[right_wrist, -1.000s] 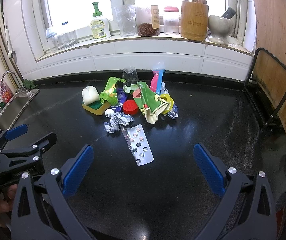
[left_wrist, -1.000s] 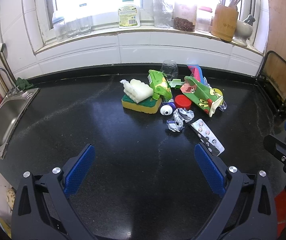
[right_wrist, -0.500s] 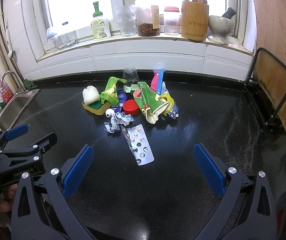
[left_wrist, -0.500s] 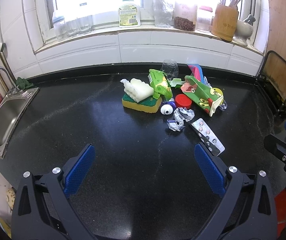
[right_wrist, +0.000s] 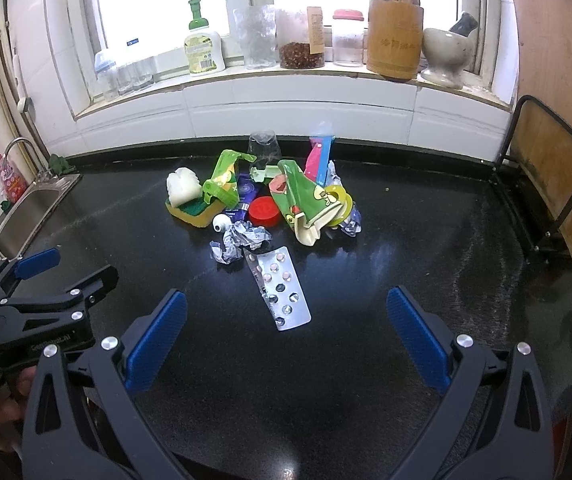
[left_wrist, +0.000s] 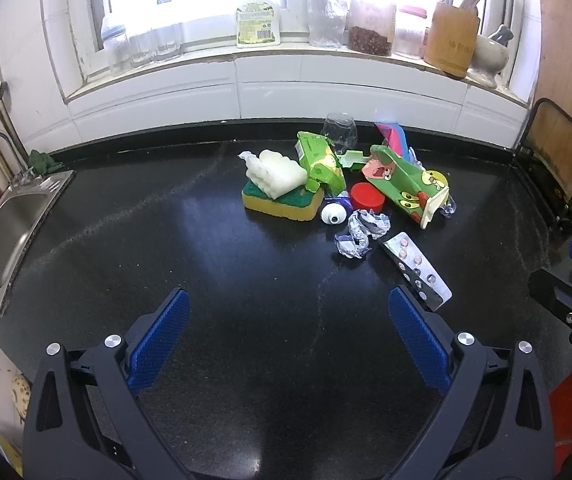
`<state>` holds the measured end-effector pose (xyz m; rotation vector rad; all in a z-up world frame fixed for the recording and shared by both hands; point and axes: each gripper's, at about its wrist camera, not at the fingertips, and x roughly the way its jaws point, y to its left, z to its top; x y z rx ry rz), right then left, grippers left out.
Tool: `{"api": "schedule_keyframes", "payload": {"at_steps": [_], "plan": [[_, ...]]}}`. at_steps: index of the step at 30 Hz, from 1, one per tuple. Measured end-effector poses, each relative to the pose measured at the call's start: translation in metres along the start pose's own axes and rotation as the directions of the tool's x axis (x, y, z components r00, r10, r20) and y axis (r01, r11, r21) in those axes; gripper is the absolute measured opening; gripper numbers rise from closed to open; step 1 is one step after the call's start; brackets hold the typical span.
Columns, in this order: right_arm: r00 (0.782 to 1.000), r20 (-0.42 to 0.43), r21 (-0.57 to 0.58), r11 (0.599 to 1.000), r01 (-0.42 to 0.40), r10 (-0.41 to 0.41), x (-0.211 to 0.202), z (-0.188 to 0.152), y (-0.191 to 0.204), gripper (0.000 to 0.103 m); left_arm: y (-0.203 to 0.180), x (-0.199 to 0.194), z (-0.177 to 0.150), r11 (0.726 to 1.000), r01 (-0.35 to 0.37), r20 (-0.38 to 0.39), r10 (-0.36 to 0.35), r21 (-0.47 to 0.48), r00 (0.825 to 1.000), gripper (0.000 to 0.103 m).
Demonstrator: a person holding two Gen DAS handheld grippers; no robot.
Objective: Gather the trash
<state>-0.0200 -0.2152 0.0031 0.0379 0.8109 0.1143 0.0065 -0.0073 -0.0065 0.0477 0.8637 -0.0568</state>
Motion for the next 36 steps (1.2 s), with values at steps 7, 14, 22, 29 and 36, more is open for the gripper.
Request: {"api": "schedule_keyframes", "payload": {"at_steps": [7,14,22,29,36], "plan": [[1.000,-0.001,0.001,1.000,-0.002,0.002,0.005,0.001,-0.001,0.097,0.000,0.001,0.000,1.000,0.000,0.000,0.000,-0.001,1.000,0.096],[1.000,-0.007,0.002,1.000,-0.005,0.005,0.007,0.002,-0.001,0.097,-0.002,0.003,0.002,1.000,0.003,-0.005,-0.003,0.002,1.000,0.097],[1.000,-0.011,0.006,1.000,-0.002,0.002,0.008,0.002,-0.001,0.097,-0.002,0.004,0.001,1.000,0.004,-0.008,-0.004,0.002,1.000,0.096],[1.000,-0.017,0.003,1.000,-0.006,0.006,0.012,0.002,0.001,0.097,-0.003,0.011,0.001,1.000,0.009,-0.018,-0.009,0.003,1.000,0.096],[1.000,-0.029,-0.027,1.000,-0.005,0.004,0.028,-0.002,0.000,0.097,-0.007,0.029,0.000,0.996,0.051,0.008,-0.051,0.080,0.999,0.097]]}}
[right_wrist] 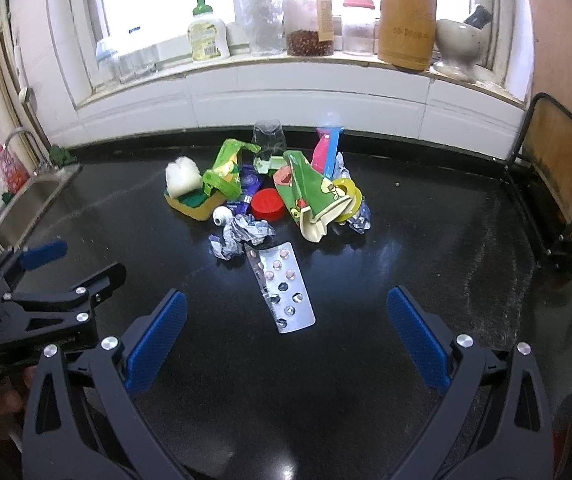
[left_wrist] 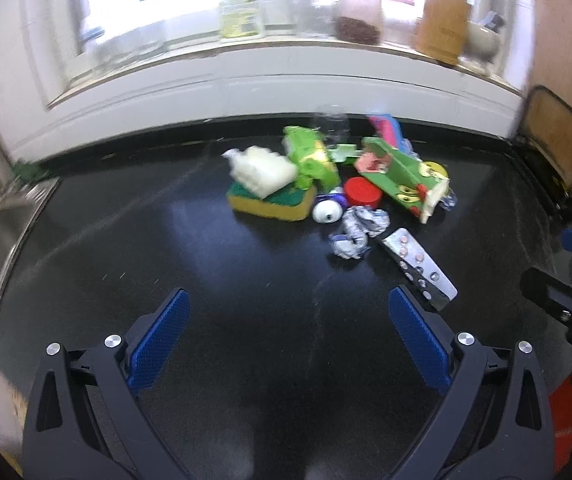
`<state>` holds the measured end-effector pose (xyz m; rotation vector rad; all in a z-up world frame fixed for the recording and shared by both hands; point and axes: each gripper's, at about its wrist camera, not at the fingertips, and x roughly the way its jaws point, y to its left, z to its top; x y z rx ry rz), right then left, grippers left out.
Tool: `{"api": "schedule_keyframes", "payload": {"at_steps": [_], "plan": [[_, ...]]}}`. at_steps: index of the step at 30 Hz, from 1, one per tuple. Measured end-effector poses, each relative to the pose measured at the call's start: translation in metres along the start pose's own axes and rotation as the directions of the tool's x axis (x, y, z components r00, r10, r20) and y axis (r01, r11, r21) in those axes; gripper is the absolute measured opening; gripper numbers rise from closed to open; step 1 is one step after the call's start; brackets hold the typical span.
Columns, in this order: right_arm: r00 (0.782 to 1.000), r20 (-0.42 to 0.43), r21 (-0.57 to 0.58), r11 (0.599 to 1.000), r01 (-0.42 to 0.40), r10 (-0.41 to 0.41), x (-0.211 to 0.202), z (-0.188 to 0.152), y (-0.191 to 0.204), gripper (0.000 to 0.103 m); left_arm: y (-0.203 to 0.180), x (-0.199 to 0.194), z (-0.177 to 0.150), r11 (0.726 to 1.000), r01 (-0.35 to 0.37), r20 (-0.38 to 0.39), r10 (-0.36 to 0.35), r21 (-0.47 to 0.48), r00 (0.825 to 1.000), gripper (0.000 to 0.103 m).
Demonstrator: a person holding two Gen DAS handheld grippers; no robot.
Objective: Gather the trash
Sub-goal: 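Grasp the crumpled foil with the left tool while the right tool grasps the pill blister pack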
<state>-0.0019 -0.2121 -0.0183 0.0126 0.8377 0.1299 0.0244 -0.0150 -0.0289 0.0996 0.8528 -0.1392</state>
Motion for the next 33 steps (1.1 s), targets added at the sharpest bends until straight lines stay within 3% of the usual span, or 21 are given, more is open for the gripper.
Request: {"api": "schedule_keyframes", "payload": {"at_steps": [4,10,16,19,21,22,25,28,30,33], "plan": [[1.000,-0.003,-0.084,0.996,0.007,-0.008,0.033,-0.012,-0.002,0.097,-0.004,0.033,0.003,0.994,0.063,-0.032,-0.060,0.090,0.998,0.097],[0.983,-0.182,-0.098,0.995,-0.024,0.006,0.116,-0.025,-0.011,0.094,-0.011,0.102,0.009,0.978,0.156,-0.122,-0.139,0.139,0.983,0.096],[0.985,-0.166,-0.143,0.988,-0.064,0.040,0.144,-0.027,-0.009,0.088,-0.024,0.141,0.015,0.966,0.177,-0.119,-0.157,0.187,0.980,0.096],[0.986,-0.150,-0.170,0.981,-0.090,0.065,0.144,-0.021,-0.011,0.074,-0.024,0.156,0.022,0.964,0.209,-0.130,-0.189,0.166,0.973,0.096],[0.987,-0.140,-0.186,0.977,-0.107,0.081,0.142,-0.017,-0.013,0.041,-0.026,0.161,0.026,0.964,0.211,-0.121,-0.193,0.163,0.974,0.096],[0.987,-0.140,-0.190,0.976,-0.109,0.084,0.140,-0.016,-0.015,0.042,-0.027,0.164,0.028,0.964,0.214,-0.122,-0.195,0.161,0.973,0.096],[0.984,-0.149,-0.179,0.977,-0.119,0.092,0.140,-0.012,-0.020,0.041,-0.032,0.168,0.032,0.964,0.210,-0.107,-0.194,0.165,0.975,0.088],[0.985,-0.146,-0.161,0.980,-0.113,0.089,0.135,-0.017,-0.025,0.040,-0.038,0.165,0.034,0.962,0.197,-0.096,-0.182,0.189,0.979,0.063],[0.984,-0.150,-0.137,0.984,-0.114,0.093,0.129,-0.022,-0.031,0.040,-0.043,0.165,0.037,0.964,0.185,-0.093,-0.170,0.191,0.981,0.034],[0.986,-0.139,-0.103,0.988,-0.111,0.096,0.119,-0.028,-0.037,0.040,-0.043,0.159,0.035,0.970,0.196,-0.104,-0.182,0.144,0.978,0.025]]}}
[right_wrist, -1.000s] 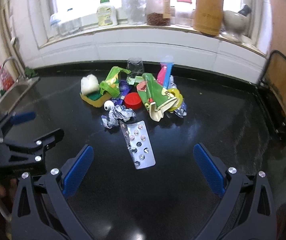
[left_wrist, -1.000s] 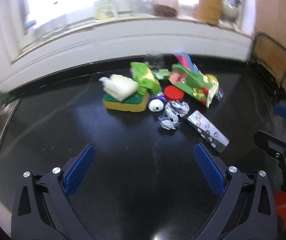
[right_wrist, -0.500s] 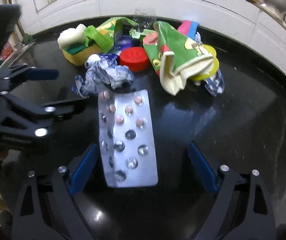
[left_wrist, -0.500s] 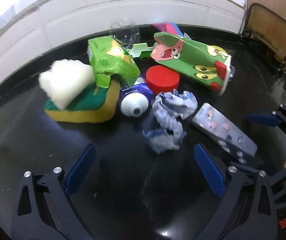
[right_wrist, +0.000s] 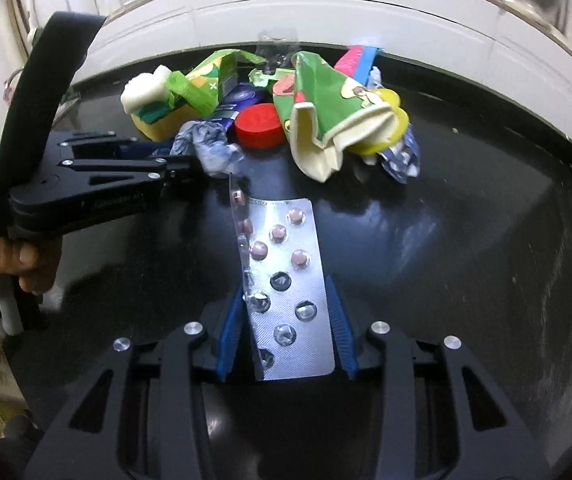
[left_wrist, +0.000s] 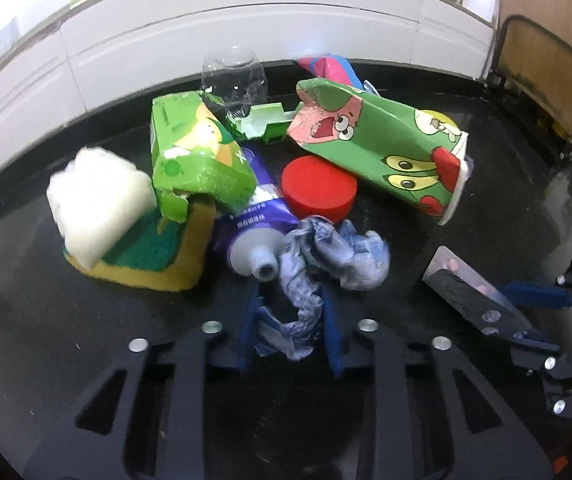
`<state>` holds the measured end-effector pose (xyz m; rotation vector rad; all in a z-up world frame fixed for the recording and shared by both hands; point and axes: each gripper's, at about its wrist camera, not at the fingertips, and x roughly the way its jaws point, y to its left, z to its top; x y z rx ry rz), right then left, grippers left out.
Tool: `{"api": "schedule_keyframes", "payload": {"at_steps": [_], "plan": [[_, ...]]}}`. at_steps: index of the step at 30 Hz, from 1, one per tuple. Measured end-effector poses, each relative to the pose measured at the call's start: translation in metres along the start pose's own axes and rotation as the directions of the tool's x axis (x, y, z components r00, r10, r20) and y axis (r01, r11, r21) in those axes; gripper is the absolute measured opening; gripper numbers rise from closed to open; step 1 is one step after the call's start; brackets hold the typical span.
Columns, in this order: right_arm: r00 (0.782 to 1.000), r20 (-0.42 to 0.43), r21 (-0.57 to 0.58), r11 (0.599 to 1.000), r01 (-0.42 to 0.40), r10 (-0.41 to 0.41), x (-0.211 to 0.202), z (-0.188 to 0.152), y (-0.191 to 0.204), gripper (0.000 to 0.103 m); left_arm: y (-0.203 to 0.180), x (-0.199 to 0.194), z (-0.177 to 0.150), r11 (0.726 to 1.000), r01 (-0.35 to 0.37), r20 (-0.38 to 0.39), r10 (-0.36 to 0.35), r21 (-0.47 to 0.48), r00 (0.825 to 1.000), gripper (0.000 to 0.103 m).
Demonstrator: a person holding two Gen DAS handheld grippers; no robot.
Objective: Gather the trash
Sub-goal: 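Grasp the crumpled foil with the left tool while the right tool grasps the pill blister pack, then carry both items to the black bin and open both tools to drop them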
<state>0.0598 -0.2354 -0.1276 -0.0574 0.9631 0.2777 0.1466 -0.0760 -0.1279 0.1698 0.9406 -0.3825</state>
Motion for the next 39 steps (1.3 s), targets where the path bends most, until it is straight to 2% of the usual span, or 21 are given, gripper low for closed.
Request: {"api": "schedule_keyframes", "payload": {"at_steps": [11,17,22,25,26,29,32,34,37,38,39], "plan": [[0.997,0.070,0.007,0.999,0.035,-0.035,-0.045,0.001,0.011,0.040,-0.008,-0.060,-0.022,0.999,0.010,0.030,-0.009,-0.043,1.000,0.023],[0.997,0.081,-0.014,1.000,0.014,-0.013,-0.055,0.001,0.026,0.041,-0.001,-0.089,-0.040,0.999,-0.014,0.051,0.017,-0.053,0.999,0.023],[0.995,0.094,-0.066,0.997,-0.028,0.034,-0.055,0.013,0.061,0.041,0.030,-0.138,-0.072,0.991,-0.099,0.094,0.108,-0.095,0.990,0.023],[0.989,0.093,-0.158,0.982,-0.102,0.118,-0.049,0.031,0.114,0.041,0.070,-0.177,-0.104,0.968,-0.179,0.108,0.200,-0.173,0.974,0.023],[0.986,0.090,-0.183,0.975,-0.123,0.142,-0.048,0.033,0.130,0.041,0.083,-0.189,-0.116,0.958,-0.203,0.105,0.228,-0.204,0.968,0.023],[0.966,0.058,-0.289,0.931,-0.224,0.251,-0.038,0.043,0.202,0.041,0.128,-0.231,-0.166,0.902,-0.303,0.080,0.342,-0.309,0.936,0.023],[0.933,-0.016,-0.390,0.857,-0.337,0.360,-0.026,0.040,0.285,0.041,0.169,-0.270,-0.224,0.821,-0.408,0.020,0.453,-0.400,0.891,0.023],[0.904,-0.075,-0.442,0.799,-0.408,0.420,-0.021,0.033,0.340,0.041,0.194,-0.291,-0.265,0.756,-0.460,-0.034,0.504,-0.466,0.863,0.023],[0.844,-0.191,-0.531,0.670,-0.518,0.501,-0.017,0.009,0.435,0.041,0.226,-0.318,-0.332,0.649,-0.519,-0.128,0.550,-0.556,0.825,0.023],[0.830,-0.218,-0.547,0.639,-0.540,0.514,-0.017,0.002,0.456,0.041,0.235,-0.323,-0.354,0.611,-0.539,-0.164,0.560,-0.580,0.812,0.023],[0.810,-0.258,-0.565,0.598,-0.569,0.527,-0.016,-0.008,0.484,0.041,0.241,-0.326,-0.368,0.587,-0.548,-0.186,0.563,-0.596,0.805,0.023]]}}
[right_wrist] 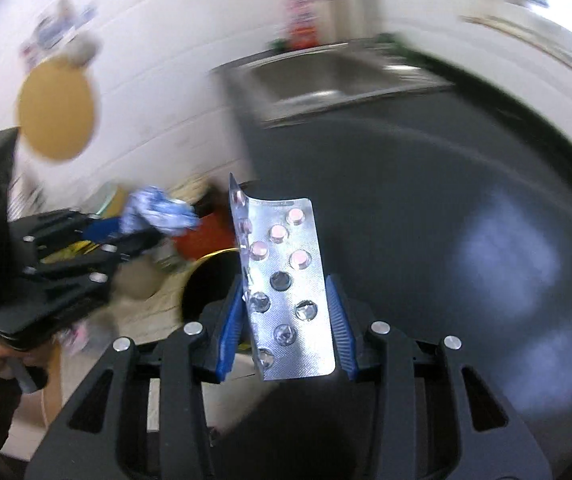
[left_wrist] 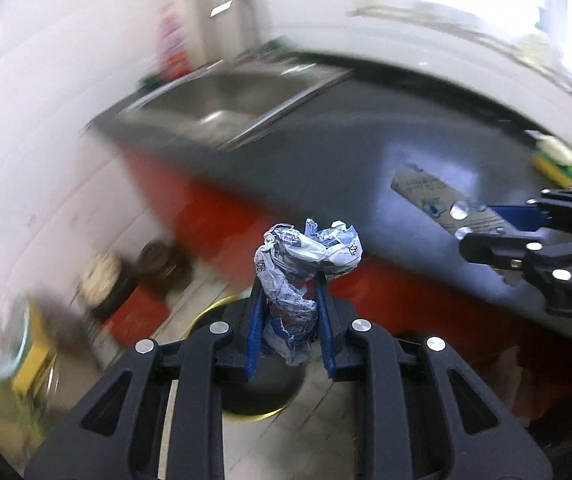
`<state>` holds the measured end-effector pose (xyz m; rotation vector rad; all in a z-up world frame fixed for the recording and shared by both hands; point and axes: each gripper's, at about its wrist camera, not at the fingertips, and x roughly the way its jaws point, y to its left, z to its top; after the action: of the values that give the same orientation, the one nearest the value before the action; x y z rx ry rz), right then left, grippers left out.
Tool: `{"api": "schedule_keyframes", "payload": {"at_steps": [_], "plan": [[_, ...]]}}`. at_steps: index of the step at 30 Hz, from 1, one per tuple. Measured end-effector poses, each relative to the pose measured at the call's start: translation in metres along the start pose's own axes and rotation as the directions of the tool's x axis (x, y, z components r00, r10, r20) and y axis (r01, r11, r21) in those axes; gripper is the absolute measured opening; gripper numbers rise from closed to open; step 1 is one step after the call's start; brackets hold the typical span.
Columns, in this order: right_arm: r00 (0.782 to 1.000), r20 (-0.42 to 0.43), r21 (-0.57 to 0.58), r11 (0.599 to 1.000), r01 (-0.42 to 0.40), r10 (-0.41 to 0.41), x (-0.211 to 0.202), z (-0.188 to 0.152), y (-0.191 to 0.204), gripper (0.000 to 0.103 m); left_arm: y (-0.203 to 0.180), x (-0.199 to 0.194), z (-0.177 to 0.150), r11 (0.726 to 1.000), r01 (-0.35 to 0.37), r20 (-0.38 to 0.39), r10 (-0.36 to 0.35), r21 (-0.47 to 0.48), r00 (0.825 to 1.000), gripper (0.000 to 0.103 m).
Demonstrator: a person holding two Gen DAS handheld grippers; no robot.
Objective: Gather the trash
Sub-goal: 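Carry both items to the black bin and open both tools to drop them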
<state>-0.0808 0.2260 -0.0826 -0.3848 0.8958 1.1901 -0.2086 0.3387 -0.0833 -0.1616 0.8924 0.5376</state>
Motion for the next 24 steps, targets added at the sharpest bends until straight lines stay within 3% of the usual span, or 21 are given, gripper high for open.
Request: {"api": "schedule_keyframes", "payload": {"at_steps": [4,7,10,12,15,21,22,23,24], "plan": [[0.988,-0.099,-0.095,0.988,-0.126,0.116,0.066,0.019,0.065,0.041,0.062,0.032,-0.041,0.993,-0.048,-0.082,0.039,-0.107,0.996,0.023],[0.970,-0.199,-0.085,0.983,-0.161,0.142,0.125,0.025,0.089,0.041,0.083,0.076,-0.069,0.985,-0.017,-0.135,-0.006,-0.172,0.991,0.023],[0.955,-0.275,-0.076,0.988,-0.133,0.107,0.182,0.025,0.096,0.041,0.100,0.124,-0.098,0.976,-0.009,-0.171,-0.029,-0.216,0.985,0.023],[0.945,-0.312,-0.058,0.991,-0.121,0.097,0.212,0.023,0.096,0.041,0.111,0.148,-0.115,0.964,0.029,-0.185,-0.080,-0.266,0.979,0.023],[0.928,-0.355,-0.007,0.993,-0.118,0.108,0.245,0.019,0.092,0.041,0.115,0.173,-0.128,0.964,0.015,-0.218,-0.075,-0.264,0.973,0.023],[0.923,-0.378,-0.004,0.996,-0.085,0.077,0.264,0.011,0.080,0.045,0.123,0.197,-0.133,0.947,0.043,-0.228,-0.121,-0.319,0.966,0.025],[0.922,-0.379,0.003,0.997,-0.083,0.078,0.268,0.012,0.076,0.050,0.123,0.198,-0.134,0.945,0.052,-0.226,-0.130,-0.324,0.965,0.027],[0.922,-0.380,0.009,0.997,-0.082,0.079,0.275,0.011,0.077,0.067,0.124,0.200,-0.133,0.944,0.053,-0.228,-0.133,-0.325,0.965,0.043],[0.924,-0.375,0.013,0.997,-0.077,0.076,0.275,0.012,0.075,0.074,0.124,0.203,-0.132,0.945,0.050,-0.235,-0.131,-0.322,0.963,0.064]]}}
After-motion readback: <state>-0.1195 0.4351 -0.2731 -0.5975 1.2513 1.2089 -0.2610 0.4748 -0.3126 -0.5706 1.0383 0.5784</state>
